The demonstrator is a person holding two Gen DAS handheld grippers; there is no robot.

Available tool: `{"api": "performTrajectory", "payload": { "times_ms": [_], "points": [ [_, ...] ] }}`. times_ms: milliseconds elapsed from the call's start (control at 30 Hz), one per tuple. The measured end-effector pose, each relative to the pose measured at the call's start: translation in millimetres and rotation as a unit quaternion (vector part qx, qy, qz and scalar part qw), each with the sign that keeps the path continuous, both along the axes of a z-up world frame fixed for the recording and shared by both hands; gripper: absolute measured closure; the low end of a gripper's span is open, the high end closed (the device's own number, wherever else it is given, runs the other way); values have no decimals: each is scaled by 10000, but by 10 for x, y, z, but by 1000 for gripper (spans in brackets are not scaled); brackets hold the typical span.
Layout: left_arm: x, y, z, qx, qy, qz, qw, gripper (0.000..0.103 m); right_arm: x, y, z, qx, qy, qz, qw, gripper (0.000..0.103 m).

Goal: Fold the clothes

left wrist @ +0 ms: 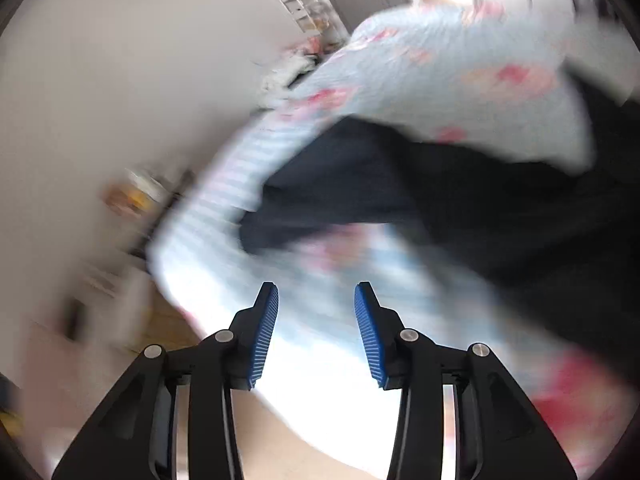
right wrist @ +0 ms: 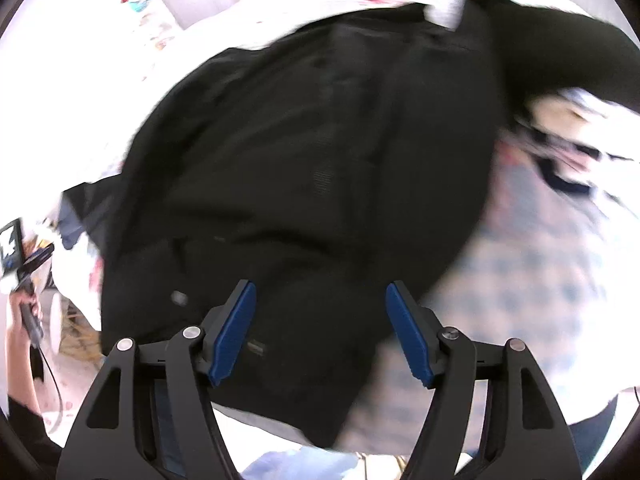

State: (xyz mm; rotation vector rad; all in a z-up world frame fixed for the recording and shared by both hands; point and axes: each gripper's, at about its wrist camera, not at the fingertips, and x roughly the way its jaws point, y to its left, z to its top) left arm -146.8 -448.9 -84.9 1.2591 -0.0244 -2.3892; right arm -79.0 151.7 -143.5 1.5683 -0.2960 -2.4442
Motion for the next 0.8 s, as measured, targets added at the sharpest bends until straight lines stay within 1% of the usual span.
{"api": "performTrajectory", "payload": {
  "times_ms": [33,67,100,133,167,200,233,267,333,367,400,467,533,567,600,633,667,700,767,800],
  "points": [
    [23,229,-3,529,159,-411,9976,61,47,105,-52,66,-66,-135,9999,32],
    [39,500,-6,1053,296,-925,9897,61,53,168,-108,33,-138,-218,9997,32],
    [44,772,-13,1404,360,-1407,9794,61,59,230,-165,0,-210,-300,9993,32],
    [44,1045,-22,1675,390,-1874,9671,61,65,290,-220,-38,-279,-380,9989,32],
    [54,1309,-30,1943,415,-2296,9528,61,87,299,-265,-181,-316,-399,9985,32],
    [69,1570,-36,2208,436,-2695,9363,61,109,307,-310,-324,-352,-418,9980,32],
    [76,1848,-64,2517,386,-3045,9178,61,131,314,-353,-461,-384,-435,9972,32],
    [62,2072,-106,2751,296,-3287,9030,61,142,279,-355,-497,-344,-410,9973,32],
    [11,2463,-205,3062,65,-3596,8814,61,162,209,-359,-564,-263,-358,9974,32],
    [-73,2642,-286,3186,-82,-3753,8704,61,158,174,-352,-506,-246,-332,9979,32],
    [-92,2825,-357,3235,-202,-3845,8643,61,169,164,-351,-431,-249,-298,9983,32],
    [-229,3110,-569,3242,-521,-3887,8609,59,190,157,-352,-260,-251,-250,9990,32],
    [-214,3392,-711,3369,-869,-3886,8532,55,201,142,-420,-179,-301,-232,9991,32],
    [-211,3493,-786,3485,-1062,-3910,8452,50,207,136,-454,-142,-328,-225,9991,32],
    [-217,3576,-867,3618,-1263,-3944,8353,48,227,151,-499,-184,-399,-258,9987,32],
    [-208,3647,-935,3584,-1379,-3952,8345,47,246,170,-541,-260,-459,-294,9982,32],
    [-184,3695,-972,3413,-1377,-3957,8414,48,261,190,-568,-304,-493,-311,9978,32],
    [-161,3710,-974,3295,-1318,-3973,8463,48,275,210,-595,-346,-526,-328,9975,32],
    [-127,3692,-935,3205,-1193,-3978,8514,68,289,254,-632,-371,-541,-321,9973,32],
    [-119,3658,-897,3229,-1143,-3948,8525,74,281,271,-639,-406,-543,-324,9972,32]
  ]
}}
